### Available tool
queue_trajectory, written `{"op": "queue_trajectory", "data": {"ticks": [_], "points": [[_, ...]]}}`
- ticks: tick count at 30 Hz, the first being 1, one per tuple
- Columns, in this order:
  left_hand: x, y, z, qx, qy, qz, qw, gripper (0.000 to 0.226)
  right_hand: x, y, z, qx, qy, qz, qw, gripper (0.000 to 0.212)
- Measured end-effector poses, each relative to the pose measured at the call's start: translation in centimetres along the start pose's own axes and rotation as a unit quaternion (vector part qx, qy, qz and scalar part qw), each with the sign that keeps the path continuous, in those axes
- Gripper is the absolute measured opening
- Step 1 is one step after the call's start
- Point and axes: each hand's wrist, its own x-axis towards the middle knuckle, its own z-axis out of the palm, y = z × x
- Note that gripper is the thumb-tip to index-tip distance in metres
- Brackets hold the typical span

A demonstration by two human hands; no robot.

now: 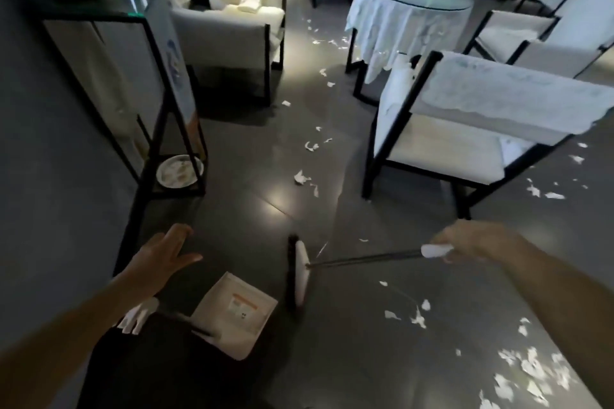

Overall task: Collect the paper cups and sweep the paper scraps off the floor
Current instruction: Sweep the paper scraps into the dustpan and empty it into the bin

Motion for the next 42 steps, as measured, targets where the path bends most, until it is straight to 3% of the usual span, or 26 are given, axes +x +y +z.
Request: {"op": "queue_trajectory", "data": {"ticks": [5,6,9,10,15,19,21,24,29,31,34,35,36,42], "points": [[0.4,3.6,2.4,0.004,-0.027,0.032,0.999,0.033,0.1,0.3,7.3,0.245,0.017,0.006,0.969,0.038],[0.4,4.2,2.7,0.013,-0.031,0.046,0.998,0.033,0.1,-0.6,8.6,0.337,0.008,0.007,0.942,0.039],[0.2,6.0,3.8,0.049,-0.022,0.06,0.997,0.039,-1.1,-3.1,11.4,0.579,-0.021,0.018,0.815,0.029],[0.1,6.6,4.2,0.048,-0.026,0.055,0.997,0.042,-1.4,-3.8,12.4,0.599,-0.02,0.015,0.8,0.024],[-0.6,9.4,6.5,0.073,-0.07,0.088,0.991,0.052,-4.1,-6.9,15.5,0.603,0.022,0.04,0.796,0.021],[-1.5,10.7,7.5,0.068,-0.111,0.122,0.984,0.047,-7.1,-10.7,18.1,0.68,0.02,0.09,0.728,0.032],[-2.1,11.8,8.1,0.061,-0.134,0.125,0.981,0.044,-8.2,-12.8,19.6,0.689,0.031,0.118,0.714,0.025],[-2.9,14.1,9.0,0.079,-0.148,0.158,0.973,0.041,-9.3,-14.8,22.3,0.673,0.044,0.134,0.726,0.008],[-4.4,17.7,10.2,0.046,-0.201,0.206,0.957,0.056,-12.5,-14.5,27.1,0.625,0.071,0.155,0.762,0.049],[-4.7,19.3,11.0,0.041,-0.202,0.227,0.952,0.059,-13.5,-14.5,28.8,0.69,0.096,0.179,0.695,0.047],[-5.2,21.9,12.9,0.04,-0.181,0.258,0.948,0.056,-14.0,-13.4,30.6,0.823,0.045,0.22,0.523,0.025],[-5.5,22.8,13.7,0.033,-0.176,0.267,0.947,0.054,-14.5,-12.6,30.8,0.845,0.015,0.225,0.484,0.014],[-5.7,23.8,14.5,0.022,-0.176,0.275,0.945,0.054,-14.9,-11.6,31.1,0.852,0.004,0.228,0.471,0.006],[-7.9,31.3,20.3,0.04,-0.199,0.346,0.916,0.055,-17.7,-7.3,37.0,0.782,0.08,0.251,0.565,0.02]]}}
